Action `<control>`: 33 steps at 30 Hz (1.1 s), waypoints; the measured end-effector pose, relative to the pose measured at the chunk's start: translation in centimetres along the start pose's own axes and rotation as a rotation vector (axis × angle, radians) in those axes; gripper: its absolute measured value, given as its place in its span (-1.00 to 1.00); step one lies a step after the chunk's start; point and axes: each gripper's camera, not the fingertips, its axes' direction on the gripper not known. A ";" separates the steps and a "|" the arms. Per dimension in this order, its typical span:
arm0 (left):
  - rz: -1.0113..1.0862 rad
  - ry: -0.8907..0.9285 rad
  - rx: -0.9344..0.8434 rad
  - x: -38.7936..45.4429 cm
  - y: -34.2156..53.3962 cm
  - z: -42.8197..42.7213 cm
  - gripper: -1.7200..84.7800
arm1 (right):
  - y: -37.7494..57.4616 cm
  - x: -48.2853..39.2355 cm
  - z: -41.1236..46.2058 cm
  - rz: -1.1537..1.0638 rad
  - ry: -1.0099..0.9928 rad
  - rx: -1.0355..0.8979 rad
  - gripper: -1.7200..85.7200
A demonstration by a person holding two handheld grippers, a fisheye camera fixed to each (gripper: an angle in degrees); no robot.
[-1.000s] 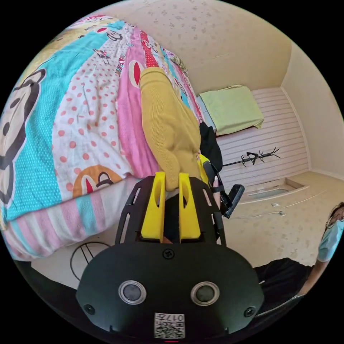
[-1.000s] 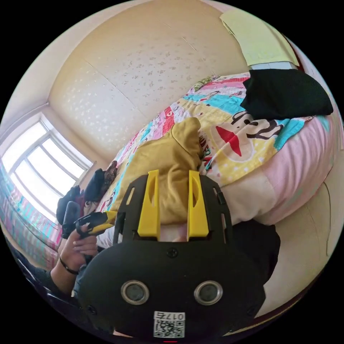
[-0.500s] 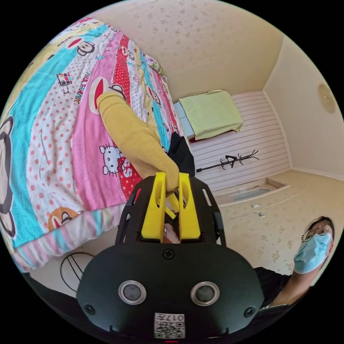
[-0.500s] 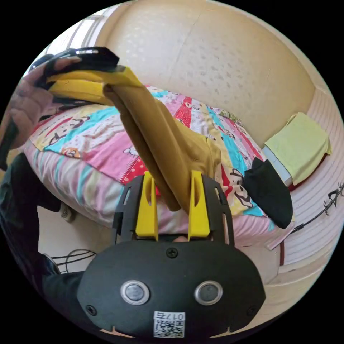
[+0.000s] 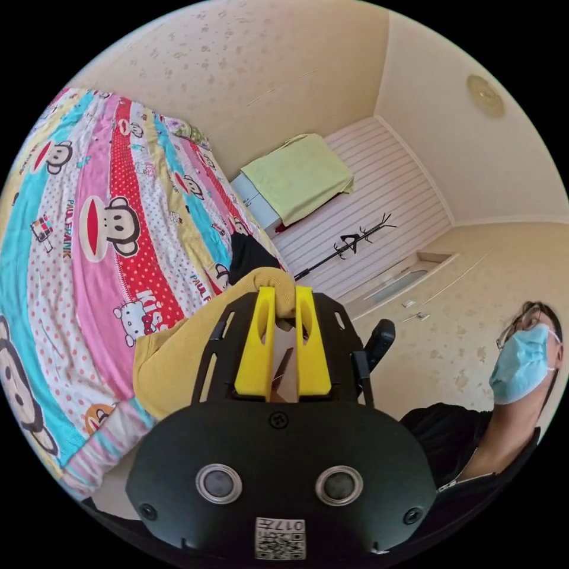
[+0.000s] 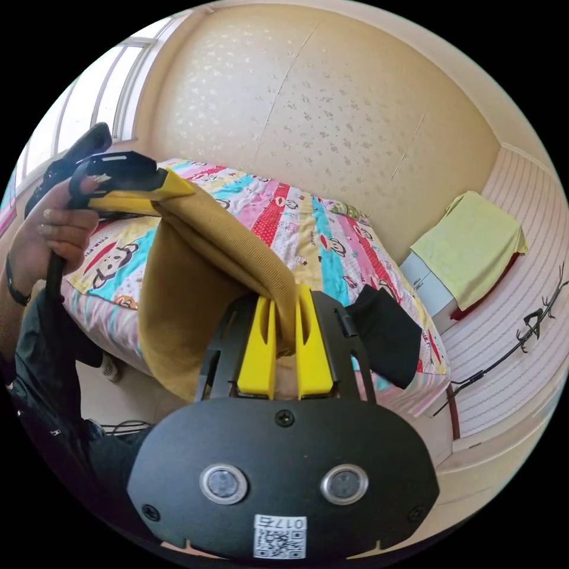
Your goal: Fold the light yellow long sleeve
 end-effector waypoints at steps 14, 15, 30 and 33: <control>0.356 0.078 -0.029 11.9 -19.2 22.5 -0.81 | -11.7 22.4 -4.3 -0.009 0.439 0.052 -0.80; 0.344 0.069 -0.046 11.0 -19.0 24.0 -0.81 | -9.8 22.9 -2.0 0.011 0.435 0.002 -0.80; -0.023 -0.037 -0.544 -7.9 1.1 34.6 -0.81 | 7.9 19.8 1.2 0.331 0.308 -0.084 -0.76; 0.132 -0.250 -0.482 -4.2 2.1 30.9 -0.86 | 6.6 22.9 -1.7 0.465 0.186 0.101 -0.77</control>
